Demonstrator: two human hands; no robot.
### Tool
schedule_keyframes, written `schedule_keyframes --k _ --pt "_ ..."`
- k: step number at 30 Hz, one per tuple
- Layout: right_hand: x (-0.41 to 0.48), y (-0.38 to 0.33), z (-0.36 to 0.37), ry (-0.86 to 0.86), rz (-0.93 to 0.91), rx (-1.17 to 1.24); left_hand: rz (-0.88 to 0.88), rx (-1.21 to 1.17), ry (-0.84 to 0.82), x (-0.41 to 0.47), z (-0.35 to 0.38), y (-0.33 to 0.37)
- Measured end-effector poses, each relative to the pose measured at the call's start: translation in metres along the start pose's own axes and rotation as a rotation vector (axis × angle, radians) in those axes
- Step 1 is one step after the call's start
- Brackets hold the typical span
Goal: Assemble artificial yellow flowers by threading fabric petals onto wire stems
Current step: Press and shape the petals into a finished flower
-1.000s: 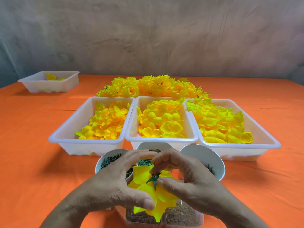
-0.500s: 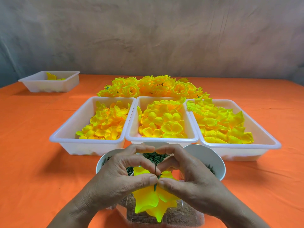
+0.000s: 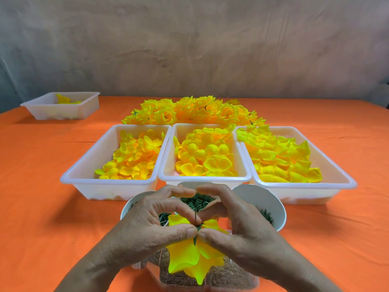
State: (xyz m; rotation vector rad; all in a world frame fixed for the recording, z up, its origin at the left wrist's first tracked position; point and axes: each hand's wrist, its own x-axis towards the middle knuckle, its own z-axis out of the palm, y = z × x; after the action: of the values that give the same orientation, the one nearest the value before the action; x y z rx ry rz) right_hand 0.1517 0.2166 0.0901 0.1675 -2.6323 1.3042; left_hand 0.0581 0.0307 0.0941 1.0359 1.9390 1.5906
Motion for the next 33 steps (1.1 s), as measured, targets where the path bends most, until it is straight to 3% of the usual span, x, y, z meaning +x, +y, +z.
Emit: schedule_keyframes --k 5,9,14,24,29,33 --pt "0.000 -0.004 0.001 -0.008 0.009 0.017 0.013 0.053 0.027 0.001 -0.002 -0.009" --pt "0.000 -0.004 0.001 -0.012 0.005 0.012 -0.048 0.039 -0.078 0.001 -0.003 -0.007" --pt "0.000 -0.003 0.000 -0.039 0.005 0.000 0.101 0.297 0.073 0.002 -0.003 -0.012" --pt "0.001 -0.010 0.000 -0.038 -0.016 0.015 0.041 0.185 0.013 0.001 -0.001 -0.014" --pt "0.000 -0.011 0.000 -0.024 0.004 0.015 -0.075 -0.093 -0.052 0.000 0.001 -0.013" --pt "-0.001 -0.008 0.000 -0.008 0.029 0.009 -0.160 -0.135 -0.020 0.000 0.003 -0.017"
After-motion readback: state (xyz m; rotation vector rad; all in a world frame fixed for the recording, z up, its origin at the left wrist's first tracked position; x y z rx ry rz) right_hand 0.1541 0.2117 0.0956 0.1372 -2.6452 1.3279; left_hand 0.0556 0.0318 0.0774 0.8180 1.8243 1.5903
